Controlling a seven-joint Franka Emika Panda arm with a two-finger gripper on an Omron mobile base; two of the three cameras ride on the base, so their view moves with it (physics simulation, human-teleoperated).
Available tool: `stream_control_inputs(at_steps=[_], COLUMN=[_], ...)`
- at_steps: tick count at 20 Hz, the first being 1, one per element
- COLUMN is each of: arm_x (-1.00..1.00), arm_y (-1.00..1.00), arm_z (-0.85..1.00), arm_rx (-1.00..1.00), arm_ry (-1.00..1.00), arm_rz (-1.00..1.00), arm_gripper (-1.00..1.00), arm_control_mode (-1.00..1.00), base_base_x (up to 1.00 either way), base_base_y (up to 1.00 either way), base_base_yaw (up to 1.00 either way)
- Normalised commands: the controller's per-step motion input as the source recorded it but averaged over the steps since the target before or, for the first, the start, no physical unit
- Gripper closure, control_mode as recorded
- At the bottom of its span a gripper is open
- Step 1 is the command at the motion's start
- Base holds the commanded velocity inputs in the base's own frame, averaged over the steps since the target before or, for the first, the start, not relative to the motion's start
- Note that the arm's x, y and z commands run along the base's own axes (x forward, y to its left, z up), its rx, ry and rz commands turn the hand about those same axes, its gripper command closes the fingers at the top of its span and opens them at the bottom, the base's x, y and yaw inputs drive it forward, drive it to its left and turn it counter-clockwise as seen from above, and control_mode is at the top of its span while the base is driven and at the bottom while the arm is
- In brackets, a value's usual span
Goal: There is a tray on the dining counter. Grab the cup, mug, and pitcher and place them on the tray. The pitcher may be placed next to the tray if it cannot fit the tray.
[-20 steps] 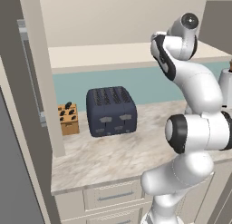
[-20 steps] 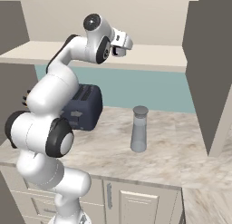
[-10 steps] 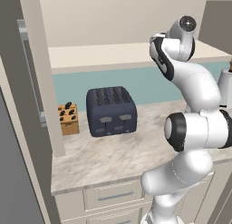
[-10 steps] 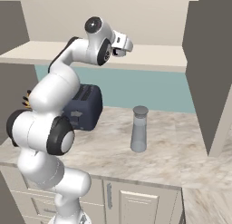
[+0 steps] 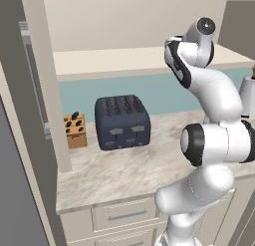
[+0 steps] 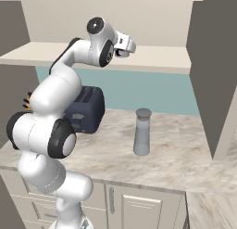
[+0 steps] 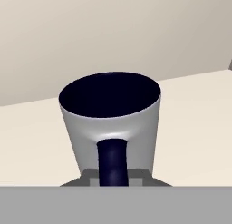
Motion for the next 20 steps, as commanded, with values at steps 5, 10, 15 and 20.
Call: stream_control_inputs(at_steps=[5, 10, 15, 20], arm_x=[-0.29, -0.82, -1.00, -0.82], arm_y=[0.00, 0.00, 0.00, 0.00], arm_z=[0.00, 0.00, 0.00, 0.06], arm_rx=[0.00, 0.00, 0.00, 0.00], arm_ry=[-0.06, -0.14, -0.08, 0.01], arm_rz=[0.00, 0.00, 0.00, 0.00], arm_gripper=[1.00, 1.00, 1.00, 1.00], arm_control_mode=[-1.00, -1.00, -1.00, -1.00], base_base_x=[0.00, 0.00, 0.00, 0.00], base_base_y=[0.00, 0.00, 0.00, 0.00], base_base_yaw=[0.00, 0.00, 0.00, 0.00])
